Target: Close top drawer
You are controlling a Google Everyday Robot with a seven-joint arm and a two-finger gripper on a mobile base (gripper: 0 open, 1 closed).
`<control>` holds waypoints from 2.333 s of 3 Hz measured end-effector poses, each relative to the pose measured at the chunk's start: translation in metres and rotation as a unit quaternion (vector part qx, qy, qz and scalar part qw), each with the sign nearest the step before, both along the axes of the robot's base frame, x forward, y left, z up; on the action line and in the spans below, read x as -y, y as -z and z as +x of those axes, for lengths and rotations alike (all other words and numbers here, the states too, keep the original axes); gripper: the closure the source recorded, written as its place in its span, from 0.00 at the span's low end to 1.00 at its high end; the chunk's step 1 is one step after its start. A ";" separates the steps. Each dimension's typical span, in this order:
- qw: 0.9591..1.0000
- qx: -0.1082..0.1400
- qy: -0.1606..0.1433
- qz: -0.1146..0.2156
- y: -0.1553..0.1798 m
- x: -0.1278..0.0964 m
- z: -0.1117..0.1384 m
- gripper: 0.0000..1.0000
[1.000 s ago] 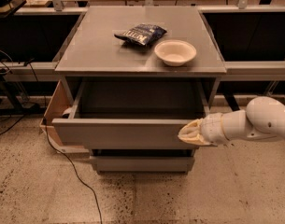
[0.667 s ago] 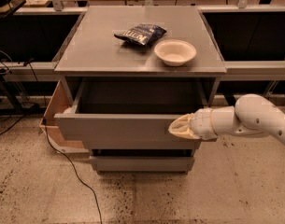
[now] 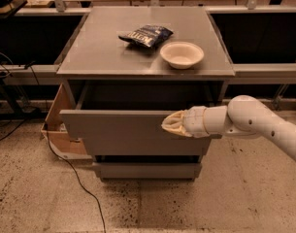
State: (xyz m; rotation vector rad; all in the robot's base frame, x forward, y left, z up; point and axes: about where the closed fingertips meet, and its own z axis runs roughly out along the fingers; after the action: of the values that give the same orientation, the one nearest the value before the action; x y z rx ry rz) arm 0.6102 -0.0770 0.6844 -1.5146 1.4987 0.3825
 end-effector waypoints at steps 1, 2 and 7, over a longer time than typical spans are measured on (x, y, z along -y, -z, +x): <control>1.000 0.000 0.000 0.000 0.000 0.000 0.000 1.00; 1.000 0.025 0.000 0.006 -0.009 -0.027 0.022 1.00; 0.993 0.092 0.037 0.071 0.004 -0.058 0.078 1.00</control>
Offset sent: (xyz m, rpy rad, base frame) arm 0.0806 0.0849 0.0360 0.0389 -0.1768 -0.0108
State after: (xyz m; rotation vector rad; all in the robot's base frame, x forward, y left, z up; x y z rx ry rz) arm 0.6879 -0.0193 0.6799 -1.3408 1.3494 0.2926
